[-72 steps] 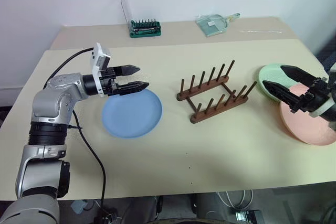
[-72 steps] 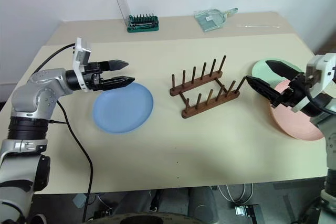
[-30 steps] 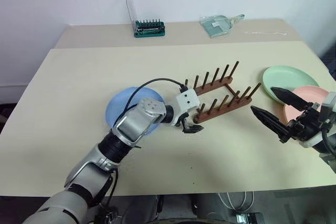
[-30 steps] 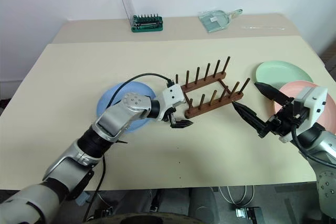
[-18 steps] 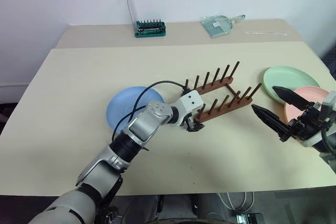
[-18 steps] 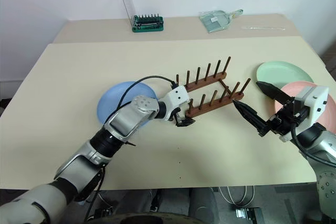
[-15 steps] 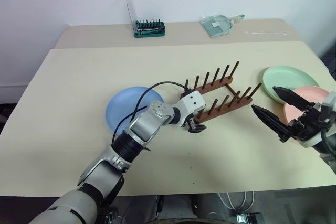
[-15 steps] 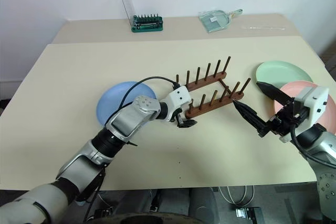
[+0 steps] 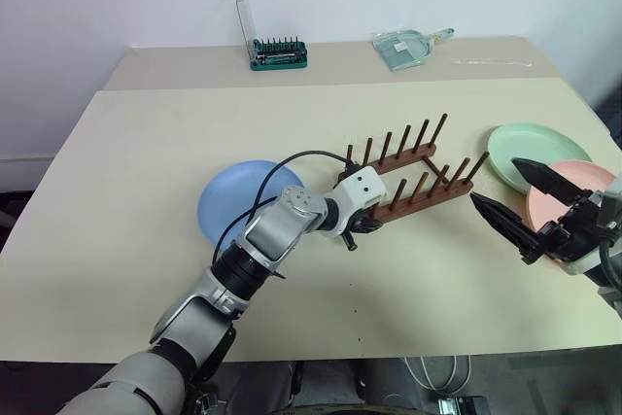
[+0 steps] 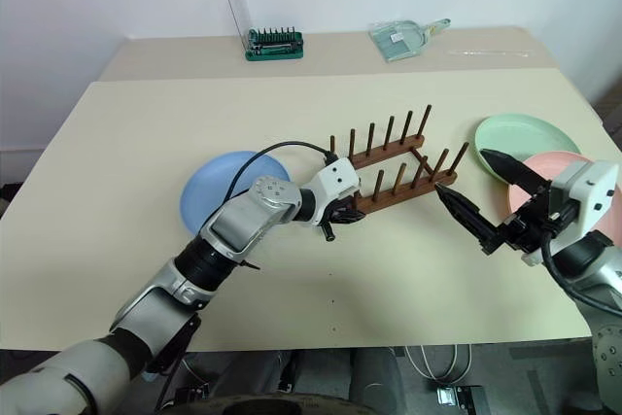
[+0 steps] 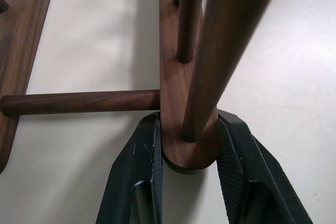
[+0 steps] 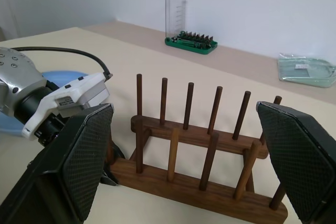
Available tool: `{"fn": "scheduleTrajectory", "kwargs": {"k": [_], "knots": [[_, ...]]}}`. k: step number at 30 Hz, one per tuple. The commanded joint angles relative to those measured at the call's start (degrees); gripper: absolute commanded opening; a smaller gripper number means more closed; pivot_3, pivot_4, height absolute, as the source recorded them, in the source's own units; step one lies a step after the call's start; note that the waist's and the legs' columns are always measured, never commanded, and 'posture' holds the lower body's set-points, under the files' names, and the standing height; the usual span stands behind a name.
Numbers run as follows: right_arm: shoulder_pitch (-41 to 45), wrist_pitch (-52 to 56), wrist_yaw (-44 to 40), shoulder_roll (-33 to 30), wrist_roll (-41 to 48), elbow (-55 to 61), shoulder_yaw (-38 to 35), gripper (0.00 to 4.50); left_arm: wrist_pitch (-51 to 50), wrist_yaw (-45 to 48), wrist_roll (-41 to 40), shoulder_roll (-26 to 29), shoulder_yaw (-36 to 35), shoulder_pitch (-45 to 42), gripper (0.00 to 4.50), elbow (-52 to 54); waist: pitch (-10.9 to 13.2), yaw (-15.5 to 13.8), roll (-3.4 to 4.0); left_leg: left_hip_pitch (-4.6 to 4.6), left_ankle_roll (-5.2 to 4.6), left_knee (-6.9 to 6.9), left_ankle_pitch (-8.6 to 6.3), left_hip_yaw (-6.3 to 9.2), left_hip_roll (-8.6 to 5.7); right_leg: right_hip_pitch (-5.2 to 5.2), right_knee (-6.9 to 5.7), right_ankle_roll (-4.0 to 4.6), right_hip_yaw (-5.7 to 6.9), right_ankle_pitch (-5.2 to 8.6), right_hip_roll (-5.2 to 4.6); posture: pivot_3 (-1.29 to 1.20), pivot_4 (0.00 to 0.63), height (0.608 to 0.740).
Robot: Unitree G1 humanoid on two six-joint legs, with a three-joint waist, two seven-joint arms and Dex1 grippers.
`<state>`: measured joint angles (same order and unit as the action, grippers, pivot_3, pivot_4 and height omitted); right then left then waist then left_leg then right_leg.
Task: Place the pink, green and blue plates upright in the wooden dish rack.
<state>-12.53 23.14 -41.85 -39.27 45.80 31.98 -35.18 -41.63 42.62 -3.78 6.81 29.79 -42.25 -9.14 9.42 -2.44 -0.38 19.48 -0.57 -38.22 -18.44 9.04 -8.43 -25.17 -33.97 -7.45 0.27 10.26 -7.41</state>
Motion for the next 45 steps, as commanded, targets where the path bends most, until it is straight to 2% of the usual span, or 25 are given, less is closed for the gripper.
{"fn": "scheduleTrajectory", "kwargs": {"k": [1,4,7,10,16,22,24,25,26,30,31,39,43,45], "knots": [[1.04,-0.96,0.4,-0.79,0.8,1.17,-2.22,4.5,4.66,5.92,-1.7,0.89,-1.37,-3.92,0.78,-1.39,0.0,0.02,0.0,0.0,0.0,0.0,0.0,0.0,0.0,0.0,0.0,0.0,0.0,0.0,0.0,0.0,0.15,0.74],[1.72,-0.81,0.33,-1.11,1.28,0.73,-2.67,4.5,11.89,13.78,-3.42,2.38,-1.38,-5.11,0.78,-3.33,0.0,0.13,0.01,0.02,0.0,0.01,0.0,-0.01,0.0,-0.04,0.01,0.02,0.0,-0.01,0.0,0.0,0.15,0.74],[2.22,-0.42,0.38,-1.35,1.69,0.92,-2.91,4.5,17.14,20.19,-1.96,5.12,1.68,-4.86,0.78,-3.67,0.0,0.12,0.02,0.04,0.01,0.03,0.0,-0.05,0.0,-0.08,0.01,0.1,-0.01,-0.06,0.0,0.0,0.15,0.74],[2.46,0.04,0.69,-1.48,2.44,1.53,-3.22,4.5,22.18,19.37,0.92,5.04,2.28,-4.83,0.78,-6.66,0.01,0.05,0.01,0.05,-0.02,0.03,-0.02,-0.06,0.0,-0.06,0.08,0.11,-0.02,-0.07,-0.01,0.0,0.15,0.74],[2.19,0.06,0.83,-1.72,2.76,1.74,-3.4,4.5,25.25,17.93,3.81,3.44,1.9,-5.61,0.78,-11.48,0.02,0.05,0.0,0.06,-0.08,0.02,-0.04,-0.07,0.0,-0.06,0.11,0.1,-0.04,-0.07,-0.01,0.0,0.15,0.74],[1.92,-0.12,0.7,-1.84,2.67,1.58,-3.39,4.5,24.37,16.01,4.88,1.7,1.03,-6.05,0.78,-12.84,0.02,0.14,-0.01,0.06,-0.09,0.02,-0.05,-0.07,0.0,-0.06,0.12,0.1,-0.04,-0.07,-0.01,0.0,0.15,0.74],[2.22,-0.26,0.69,-1.86,2.42,1.22,-3.01,4.5,20.09,16.47,3.06,0.87,-0.12,-5.57,0.78,-11.95,0.02,0.12,0.0,0.05,-0.09,0.03,-0.05,-0.08,0.0,-0.06,0.12,0.09,-0.04,-0.06,0.0,0.0,0.15,0.74],[2.25,-0.33,0.66,-1.84,2.32,1.14,-2.92,4.5,18.82,16.59,2.74,0.78,-0.33,-5.37,1.83,-11.45,0.02,0.08,-0.01,0.06,-0.09,0.03,-0.05,-0.08,0.0,-0.06,0.12,0.09,-0.04,-0.06,0.0,0.0,0.15,0.74],[2.37,-0.36,0.64,-1.84,2.32,1.02,-2.84,4.5,18.14,15.86,3.08,0.72,-0.52,-5.2,2.2,-11.34,0.02,0.08,-0.01,0.06,-0.1,0.02,-0.06,-0.08,0.0,-0.06,0.11,0.08,-0.04,-0.06,0.0,0.0,0.15,0.74],[2.42,-0.36,0.45,-1.81,2.34,0.83,-2.72,4.5,14.94,15.65,2.48,0.85,-1.58,-4.66,4.2,-8.87,0.02,0.1,-0.01,0.05,-0.1,0.02,-0.06,-0.08,0.0,-0.06,0.11,0.08,-0.04,-0.07,0.0,0.0,0.15,0.74],[2.33,-0.35,0.31,-1.8,2.34,0.8,-2.67,4.5,13.74,15.84,1.83,0.97,-2.12,-4.68,4.43,-8.0,0.02,0.08,-0.01,0.05,-0.1,0.02,-0.06,-0.08,0.0,-0.06,0.11,0.09,-0.04,-0.07,0.0,0.0,0.15,0.74],[1.32,0.43,-0.64,-1.02,4.52,0.2,-2.38,4.5,-0.53,17.46,-4.37,6.48,-9.49,-8.71,4.43,1.66,0.02,0.15,0.0,0.03,-0.1,0.03,-0.06,-0.07,0.04,-0.07,0.08,0.09,-0.04,-0.07,0.04,0.0,0.15,0.74],[3.77,1.07,0.32,-0.56,5.67,-1.32,-0.82,4.5,-0.52,17.1,-3.82,10.78,-10.61,-10.51,4.43,3.0,0.01,0.16,0.0,0.02,-0.09,0.02,-0.05,-0.07,0.03,-0.06,0.06,0.09,-0.05,-0.07,0.04,0.0,0.15,0.74],[4.94,1.96,1.28,-0.44,6.49,-2.37,-0.6,3.94,-5.97,16.74,-8.04,10.21,-14.71,-12.3,3.93,2.23,0.02,0.12,0.0,0.01,-0.07,0.02,-0.04,-0.07,0.03,-0.06,0.07,0.1,-0.05,-0.08,0.04,0.0,0.15,0.74]]}}
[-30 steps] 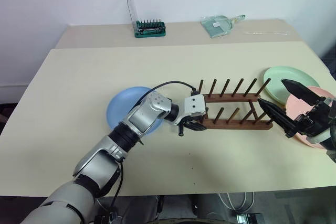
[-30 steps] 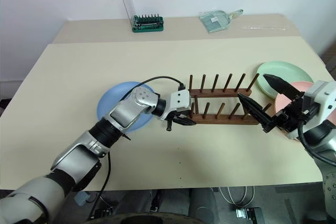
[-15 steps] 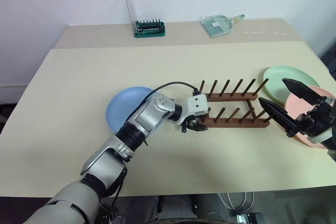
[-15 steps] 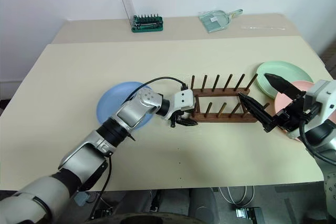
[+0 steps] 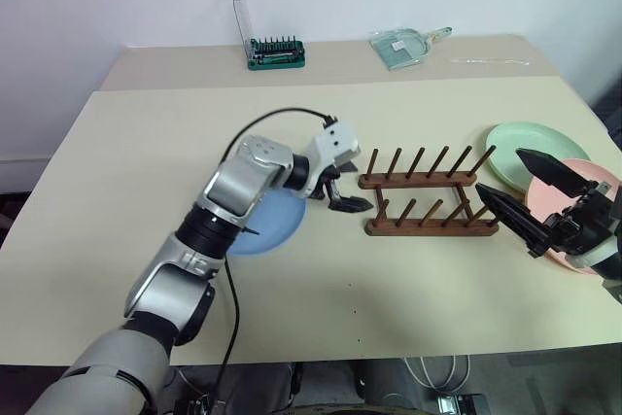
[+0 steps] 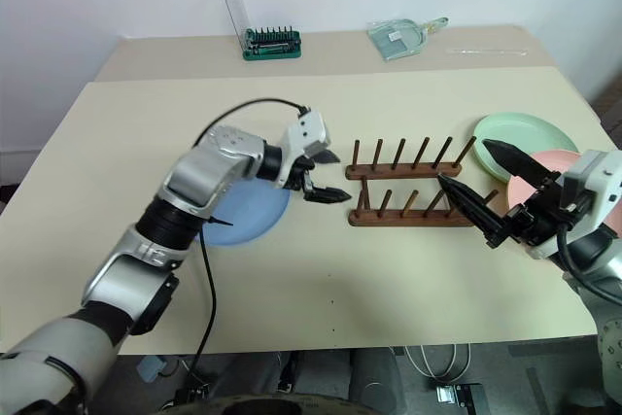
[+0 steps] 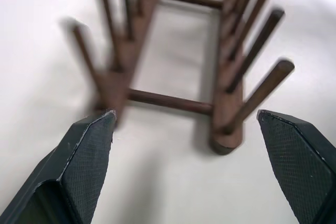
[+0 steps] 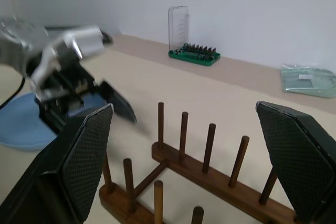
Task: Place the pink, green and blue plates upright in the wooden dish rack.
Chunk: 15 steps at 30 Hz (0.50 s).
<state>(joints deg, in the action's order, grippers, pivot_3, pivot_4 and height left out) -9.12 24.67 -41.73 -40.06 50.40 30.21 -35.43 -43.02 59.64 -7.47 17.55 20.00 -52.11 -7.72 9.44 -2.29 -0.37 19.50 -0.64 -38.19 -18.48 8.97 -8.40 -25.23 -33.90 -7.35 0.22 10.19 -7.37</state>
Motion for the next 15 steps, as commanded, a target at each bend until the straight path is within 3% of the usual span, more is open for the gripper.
{"fn": "scheduleTrajectory", "kwargs": {"k": [1,6,8,12,15], "knots": [[1.56,0.85,0.96,0.23,2.35,-0.85,-0.35,3.63,-4.83,-0.32,-5.45,-0.54,-6.22,-2.96,3.63,0.92,0.01,-0.02,-0.01,0.02,0.0,0.0,0.0,0.0,0.0,-0.01,0.01,0.0,0.0,0.0,0.0,0.0,0.15,0.74],[-1.39,1.58,-3.43,-1.9,1.65,-2.51,-1.57,1.06,-9.02,5.88,-20.37,-2.72,-14.15,-3.96,1.02,7.21,0.01,-0.03,-0.01,0.06,0.25,0.0,0.13,0.03,-0.01,-0.02,0.07,-0.01,0.0,0.01,-0.01,0.0,0.15,0.74],[-3.53,2.32,-5.47,-3.79,0.22,-3.47,-1.89,0.09,-11.23,9.67,-25.1,-1.83,-13.47,-3.17,0.04,11.11,0.01,0.06,-0.01,0.09,0.21,0.0,0.08,0.0,-0.02,-0.03,0.12,-0.04,0.0,0.03,-0.02,0.0,0.15,0.74],[-8.82,1.57,-9.28,-7.71,-5.97,-4.77,-1.12,0.03,-10.73,14.84,-23.72,2.76,-2.68,0.3,0.01,14.79,-0.04,0.06,0.08,0.01,0.25,0.0,-0.01,-0.04,0.0,0.0,0.12,-0.03,-0.03,0.03,0.01,0.0,0.15,0.74],[-12.04,-0.09,-10.41,-9.68,-12.13,-5.02,0.2,0.03,-6.93,15.61,-21.88,2.15,1.72,0.74,0.01,13.37,0.01,-0.03,0.01,-0.02,0.25,-0.02,-0.01,-0.15,0.01,0.01,0.05,-0.04,-0.08,0.04,0.03,0.0,0.15,0.74]]}}
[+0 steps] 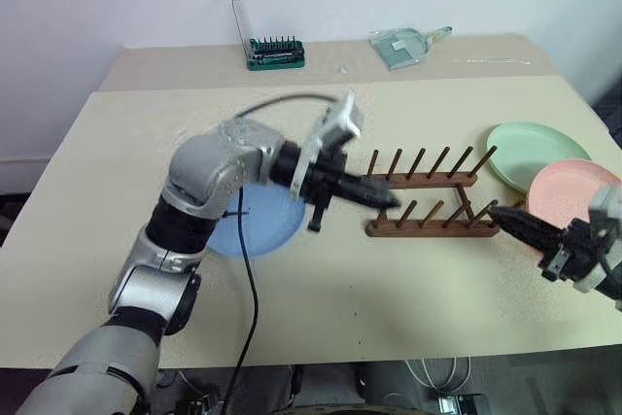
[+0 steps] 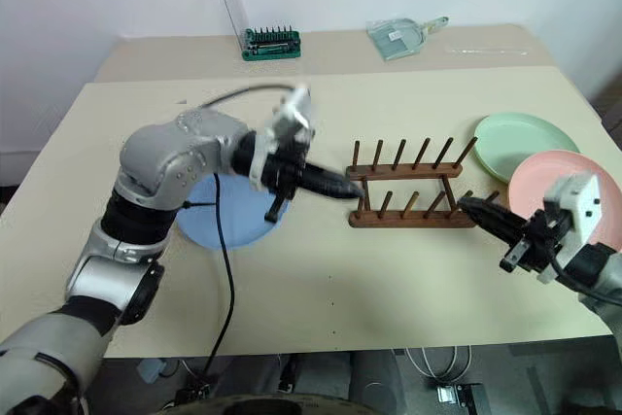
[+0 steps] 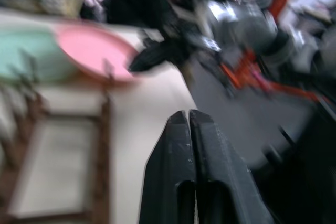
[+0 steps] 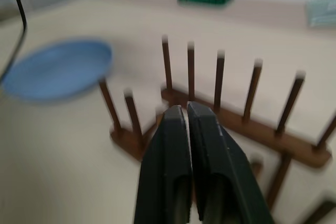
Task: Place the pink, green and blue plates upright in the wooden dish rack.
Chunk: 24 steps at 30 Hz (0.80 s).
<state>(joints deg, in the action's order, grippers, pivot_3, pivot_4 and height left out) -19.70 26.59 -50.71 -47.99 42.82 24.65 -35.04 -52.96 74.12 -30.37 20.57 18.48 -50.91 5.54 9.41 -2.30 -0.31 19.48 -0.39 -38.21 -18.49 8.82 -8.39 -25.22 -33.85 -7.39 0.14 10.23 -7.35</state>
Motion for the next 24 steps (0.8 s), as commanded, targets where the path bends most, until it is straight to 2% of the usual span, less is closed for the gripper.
{"fn": "scheduleTrajectory", "kwargs": {"k": [1,5,9,15,24], "knots": [[-1.89,-2.32,-1.3,-2.11,-6.04,0.62,0.08,0.03,4.16,0.54,2.3,-1.44,4.9,-0.74,0.01,-0.53,0.1,-0.04,-0.16,0.0,-0.01,-0.02,0.0,-0.06,0.0,0.0,0.0,0.0,-0.03,0.0,0.0,0.0,0.15,0.74],[-1.97,-4.62,-0.31,-2.92,-12.83,0.34,1.97,0.03,15.13,0.74,11.88,-0.9,14.22,0.07,0.01,-2.4,0.11,0.04,-0.18,-0.07,-0.27,-0.06,-0.16,-0.23,0.04,0.08,0.02,-0.12,-0.11,0.02,0.0,0.0,0.15,0.74],[-0.43,-9.44,3.51,-5.13,-25.45,-3.1,8.47,0.03,27.51,-9.02,23.99,-6.52,21.26,1.95,0.01,-11.54,0.11,-0.09,-0.18,-0.09,-0.27,-0.05,-0.16,-0.42,0.13,0.08,0.09,-0.04,-0.2,-0.04,0.04,0.0,0.15,0.74],[3.02,-14.25,4.53,-6.19,-33.84,-6.76,14.71,0.03,35.5,-15.33,31.62,-10.9,22.43,2.26,0.01,-16.94,0.11,-0.04,-0.19,0.01,-0.18,-0.03,-0.1,-0.58,0.13,-0.03,0.35,-0.13,-0.39,-0.18,0.08,0.0,0.15,0.74],[11.24,-20.59,5.49,-7.72,-42.69,-15.17,22.46,0.03,41.55,-17.07,38.54,-11.84,23.36,2.3,0.01,-20.71,0.11,-0.06,-0.18,-0.01,-0.25,-0.03,-0.13,-0.74,0.13,-0.01,0.51,-0.31,-0.65,-0.28,0.18,0.0,0.15,0.74]]}}
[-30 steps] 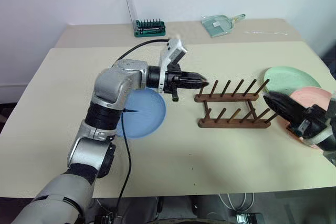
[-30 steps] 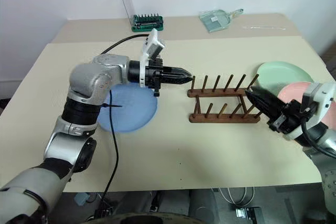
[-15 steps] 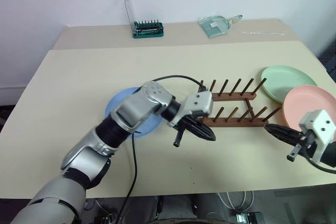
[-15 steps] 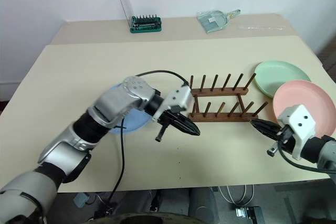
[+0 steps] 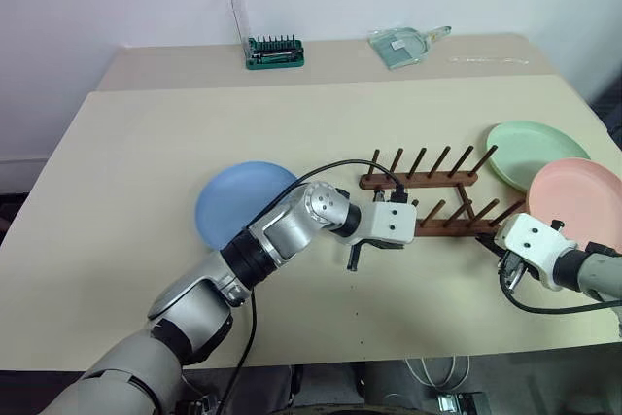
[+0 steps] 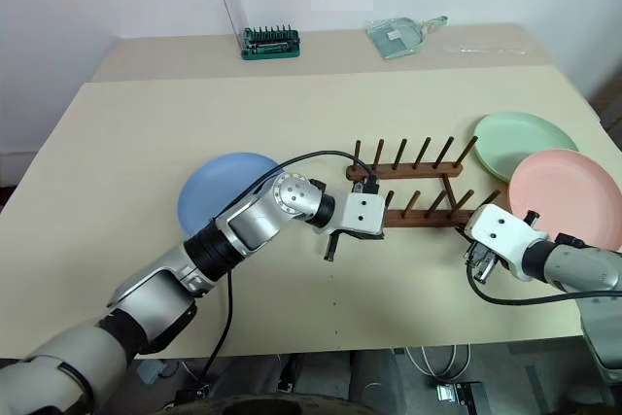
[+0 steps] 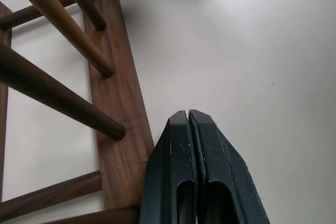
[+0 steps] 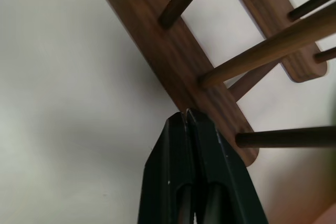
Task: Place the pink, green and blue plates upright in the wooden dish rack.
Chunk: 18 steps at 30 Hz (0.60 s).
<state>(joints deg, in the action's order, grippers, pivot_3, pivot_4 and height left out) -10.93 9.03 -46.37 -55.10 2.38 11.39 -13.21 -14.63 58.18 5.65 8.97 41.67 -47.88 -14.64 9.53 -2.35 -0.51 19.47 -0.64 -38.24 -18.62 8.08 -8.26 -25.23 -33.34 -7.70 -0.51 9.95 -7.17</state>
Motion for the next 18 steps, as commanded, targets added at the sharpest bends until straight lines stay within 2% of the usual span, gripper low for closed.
{"fn": "scheduleTrajectory", "kwargs": {"k": [1,5,10,13,18], "knots": [[3.76,-4.44,1.87,-0.86,-3.78,-3.31,1.36,0.03,4.82,-1.89,4.01,-0.09,0.41,-1.21,0.01,-1.53,0.0,0.11,0.0,0.0,0.0,0.0,0.0,-0.02,0.0,0.0,0.0,-0.01,-0.02,-0.01,0.0,0.0,0.15,0.74],[8.27,-10.35,4.02,-1.44,-9.13,-8.8,4.71,0.03,8.13,-4.32,7.16,-0.9,-0.66,-2.56,0.01,-5.14,0.0,0.05,0.01,-0.05,0.0,0.0,0.0,-0.1,0.03,-0.01,0.0,-0.03,-0.11,-0.03,0.05,0.0,0.15,0.74],[14.49,-14.42,5.25,2.89,-8.35,-12.18,7.41,0.03,11.23,-7.55,10.11,-1.76,-1.65,-4.46,0.01,-9.96,-0.02,0.17,0.03,-0.04,0.0,-0.01,0.01,-0.13,0.04,-0.01,0.02,-0.05,-0.17,-0.08,0.08,0.0,0.15,0.74],[17.74,-17.74,6.8,3.12,-12.08,-15.92,10.16,0.03,12.17,-8.8,10.7,-2.41,-2.66,-5.35,0.01,-12.61,-0.02,0.09,0.04,-0.05,0.0,-0.01,0.01,-0.15,0.06,-0.02,0.04,-0.01,-0.21,-0.12,0.12,0.0,0.15,0.74],[22.35,-20.62,8.18,5.33,-12.5,-21.48,12.49,0.03,14.21,-9.89,12.72,-2.29,-2.87,-6.27,0.01,-15.19,-0.03,0.23,0.05,-0.04,0.0,-0.01,0.01,-0.16,0.06,-0.03,0.08,-0.02,-0.22,-0.14,0.14,0.0,0.15,0.74]]}}
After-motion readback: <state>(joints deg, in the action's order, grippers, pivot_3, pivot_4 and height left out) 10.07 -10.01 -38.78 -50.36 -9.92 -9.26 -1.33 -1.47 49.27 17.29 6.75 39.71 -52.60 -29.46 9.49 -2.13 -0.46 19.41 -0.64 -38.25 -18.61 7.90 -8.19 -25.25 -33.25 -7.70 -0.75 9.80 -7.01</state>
